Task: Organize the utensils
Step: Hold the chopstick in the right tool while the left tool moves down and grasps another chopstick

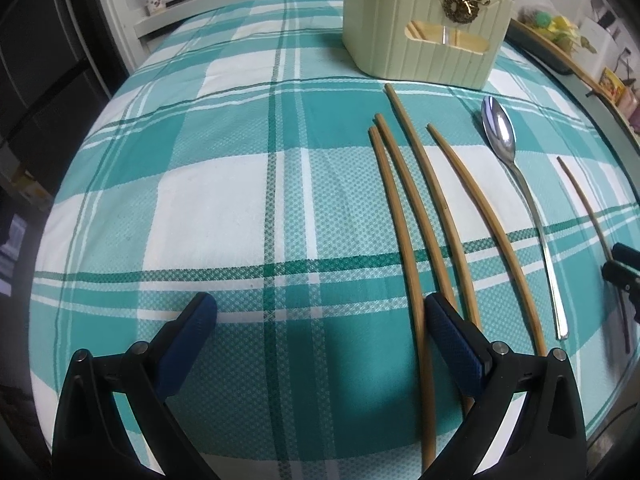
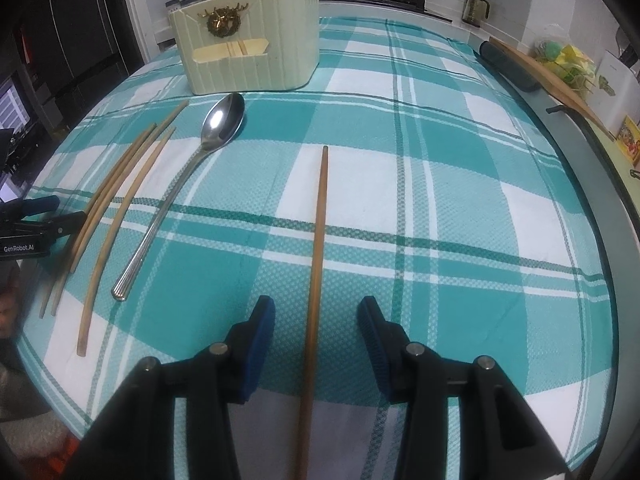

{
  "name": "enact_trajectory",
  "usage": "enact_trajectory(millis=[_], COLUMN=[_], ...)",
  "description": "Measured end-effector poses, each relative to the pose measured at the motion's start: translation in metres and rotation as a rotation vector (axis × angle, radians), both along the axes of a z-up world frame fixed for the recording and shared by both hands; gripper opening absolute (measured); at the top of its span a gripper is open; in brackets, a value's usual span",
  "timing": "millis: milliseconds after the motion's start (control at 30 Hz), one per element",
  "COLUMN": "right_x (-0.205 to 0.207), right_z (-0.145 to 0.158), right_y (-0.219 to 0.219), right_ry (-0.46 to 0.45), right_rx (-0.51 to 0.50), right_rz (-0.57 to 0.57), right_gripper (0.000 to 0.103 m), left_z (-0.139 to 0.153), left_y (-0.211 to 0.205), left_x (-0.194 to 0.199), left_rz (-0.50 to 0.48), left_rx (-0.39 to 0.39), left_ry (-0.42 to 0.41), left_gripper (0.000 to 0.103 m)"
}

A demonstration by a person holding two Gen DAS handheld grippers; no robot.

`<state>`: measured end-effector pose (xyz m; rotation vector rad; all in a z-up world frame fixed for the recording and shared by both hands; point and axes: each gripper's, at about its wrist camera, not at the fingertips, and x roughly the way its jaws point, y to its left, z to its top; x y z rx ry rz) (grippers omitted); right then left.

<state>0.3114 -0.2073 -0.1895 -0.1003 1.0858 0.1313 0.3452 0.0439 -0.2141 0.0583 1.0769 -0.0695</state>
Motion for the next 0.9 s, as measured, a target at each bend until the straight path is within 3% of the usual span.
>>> enact_trajectory(millis=[433,567,700,767,900], right_x=[-0.001,0.0,0.004,0.007,0.02], right_z=[-0.002,-0.002,-0.006,-0.007,0.005], right_y=[0.002,0.001,0.006,0.012,-0.001], right_ry=[-0.027,-0.024,0.047,0.072,0.081], right_rx=[-0.011,-0.006,0.022,-0.015,0.062], right_rz=[0.003,-0.003,0.049,0.082,0.05], right_gripper=[0.048,0.051,0.091,0.091,0.089], left_z=[0.0,0.0,0.001,0.002,0.004], left_y=[-0.002,0.003,0.004,0.003,0.012], left_x=[-0.006,-0.007,-0.002,0.006,0.021], left_rz=[0.001,-0.007,-0.039,-0.07,-0.041], left_rx=[0.017,-0.015,-0.013,-0.007,-0.034], left_ry=[-0.047,-0.025,0.044,0.093,0.105], left_gripper=[0.103,0.103,0.103,0.103,0.103])
